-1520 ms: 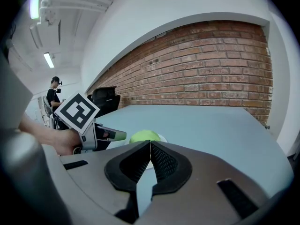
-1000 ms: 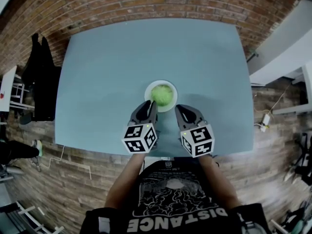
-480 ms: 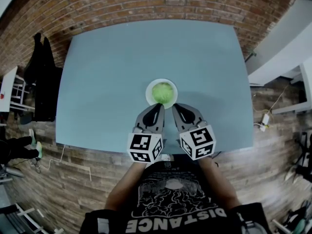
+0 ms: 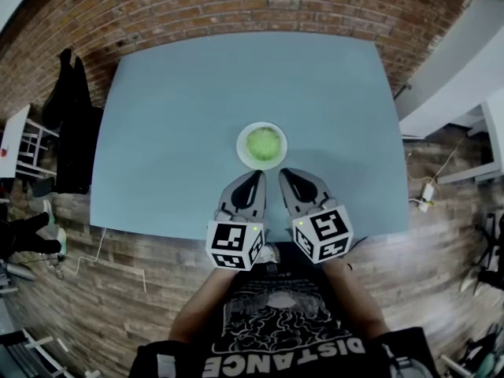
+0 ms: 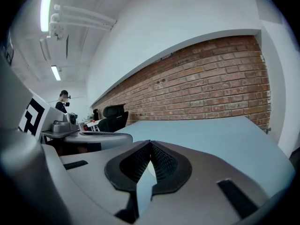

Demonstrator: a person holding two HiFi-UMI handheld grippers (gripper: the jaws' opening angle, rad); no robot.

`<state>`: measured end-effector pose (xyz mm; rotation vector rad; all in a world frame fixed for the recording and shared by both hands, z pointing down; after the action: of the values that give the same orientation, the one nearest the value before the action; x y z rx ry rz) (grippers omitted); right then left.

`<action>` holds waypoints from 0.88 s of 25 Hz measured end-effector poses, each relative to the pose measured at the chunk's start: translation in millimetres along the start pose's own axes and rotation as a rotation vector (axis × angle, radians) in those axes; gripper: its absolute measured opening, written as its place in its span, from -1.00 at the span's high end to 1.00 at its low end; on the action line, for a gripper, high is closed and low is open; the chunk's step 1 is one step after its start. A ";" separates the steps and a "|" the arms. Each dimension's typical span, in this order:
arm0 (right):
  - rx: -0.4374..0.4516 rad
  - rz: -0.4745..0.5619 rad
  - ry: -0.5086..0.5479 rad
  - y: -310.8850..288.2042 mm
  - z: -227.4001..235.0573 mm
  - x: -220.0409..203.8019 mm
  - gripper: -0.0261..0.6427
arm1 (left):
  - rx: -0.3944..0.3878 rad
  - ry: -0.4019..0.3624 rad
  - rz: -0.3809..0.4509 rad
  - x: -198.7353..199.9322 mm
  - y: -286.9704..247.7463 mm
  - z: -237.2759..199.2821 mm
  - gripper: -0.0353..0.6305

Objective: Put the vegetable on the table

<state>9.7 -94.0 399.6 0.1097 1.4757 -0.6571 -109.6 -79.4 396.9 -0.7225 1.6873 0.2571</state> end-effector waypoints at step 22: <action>-0.020 0.039 0.029 45.4 -42.0 -9.3 0.90 | 0.003 -0.065 -0.027 -10.3 49.3 27.0 0.89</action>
<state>-5.6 -34.3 388.6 0.1326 1.5039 -0.6107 -115.9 -23.2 389.3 -0.7269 1.6150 0.2568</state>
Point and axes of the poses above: the fingertips, and each gripper's own axes: y backward along the fingers, z to its right, x out of its top, the point moved 7 cm from there along y, backward along the fingers, and after that the axes turned 10 degrees about -x, right-handed, at the moved point
